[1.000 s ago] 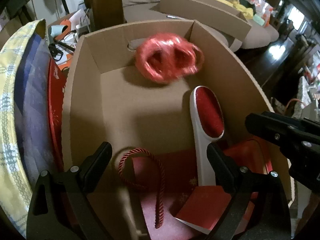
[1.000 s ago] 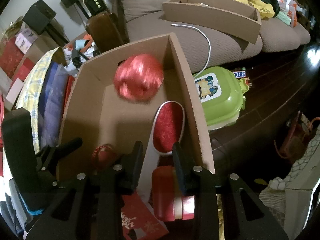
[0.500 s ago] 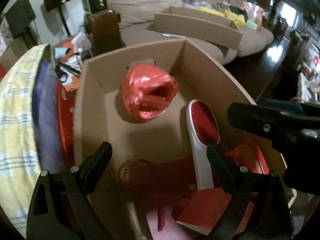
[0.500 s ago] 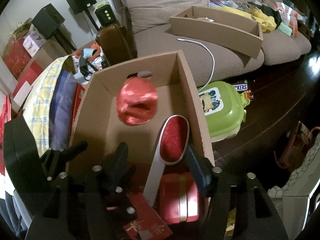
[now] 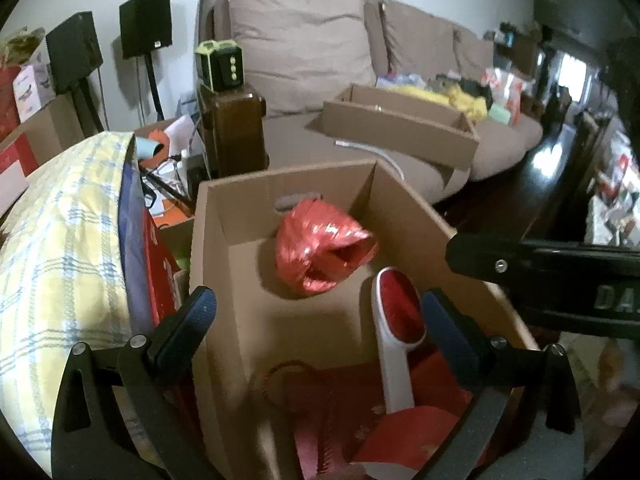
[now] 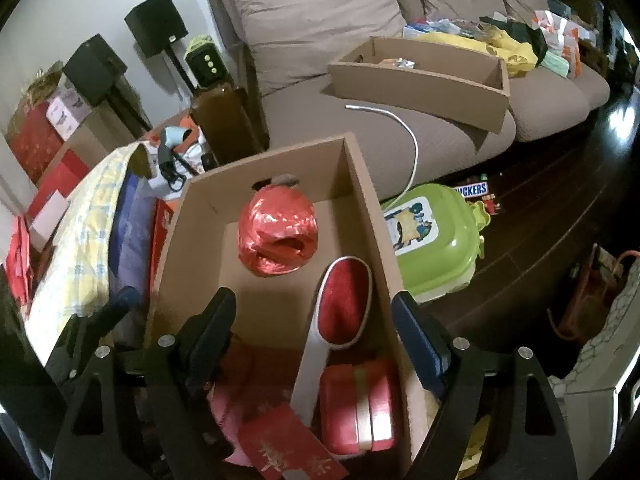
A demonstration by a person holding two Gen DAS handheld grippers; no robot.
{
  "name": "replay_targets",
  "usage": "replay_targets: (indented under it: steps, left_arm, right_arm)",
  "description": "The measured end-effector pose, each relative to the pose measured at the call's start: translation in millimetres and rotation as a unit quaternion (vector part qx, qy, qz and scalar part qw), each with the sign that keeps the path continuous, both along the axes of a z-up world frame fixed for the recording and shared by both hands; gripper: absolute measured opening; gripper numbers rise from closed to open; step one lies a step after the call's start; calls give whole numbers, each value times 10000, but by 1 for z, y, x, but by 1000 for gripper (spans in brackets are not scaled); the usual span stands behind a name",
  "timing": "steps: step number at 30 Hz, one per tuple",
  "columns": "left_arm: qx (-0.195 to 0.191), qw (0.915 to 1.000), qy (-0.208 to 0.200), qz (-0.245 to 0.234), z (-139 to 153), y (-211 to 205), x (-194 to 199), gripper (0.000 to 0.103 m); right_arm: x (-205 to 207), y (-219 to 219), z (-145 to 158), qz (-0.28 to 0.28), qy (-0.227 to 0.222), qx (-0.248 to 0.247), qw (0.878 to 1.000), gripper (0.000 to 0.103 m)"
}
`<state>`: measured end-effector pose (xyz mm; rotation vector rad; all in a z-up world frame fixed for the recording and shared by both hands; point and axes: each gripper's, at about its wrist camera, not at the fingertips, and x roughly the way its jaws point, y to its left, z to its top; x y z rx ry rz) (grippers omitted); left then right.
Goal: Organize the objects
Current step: 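Withdraw both grippers from the box and turn toward the checked table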
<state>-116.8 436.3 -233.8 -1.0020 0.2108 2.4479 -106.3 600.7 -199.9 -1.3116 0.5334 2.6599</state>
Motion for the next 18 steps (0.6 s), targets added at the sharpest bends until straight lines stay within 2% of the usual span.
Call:
replay_targets:
  steps: [3,6,8,9,10,13,16,18]
  left_arm:
    - [-162,9997,-159,-24,1,2,0,103]
    - [-377,9992,119,29,4,5,7,103]
    - [-415,9991,-2,5,5,5,7,103]
    - [-330,9992,-197,-80,6,5,6,103]
    - [-188,9986,-435,-227,5,4,5,103]
    - [615,9909,-1062,-553,5,-4,4,103]
    - [1202,9853,-1124,-460,12,-16,7,103]
    - [1221,9860,-1050,-432,19,-20,8,103]
  right_arm:
    - [2,1,3,-42,104,39,9999,85]
    - [5,1,5,-121,252,161,9995,91]
    - [8,2,8,-187,435,163,9987,98]
    - [10,3,10,-246,541,171,9981,103]
    - [13,4,11,-324,657,195,9971,102]
    - [13,5,15,-427,729,421,9955,102]
    - [11,1,14,-316,642,616,9955,102]
    - [9,-2,13,-272,569,673,9957,102]
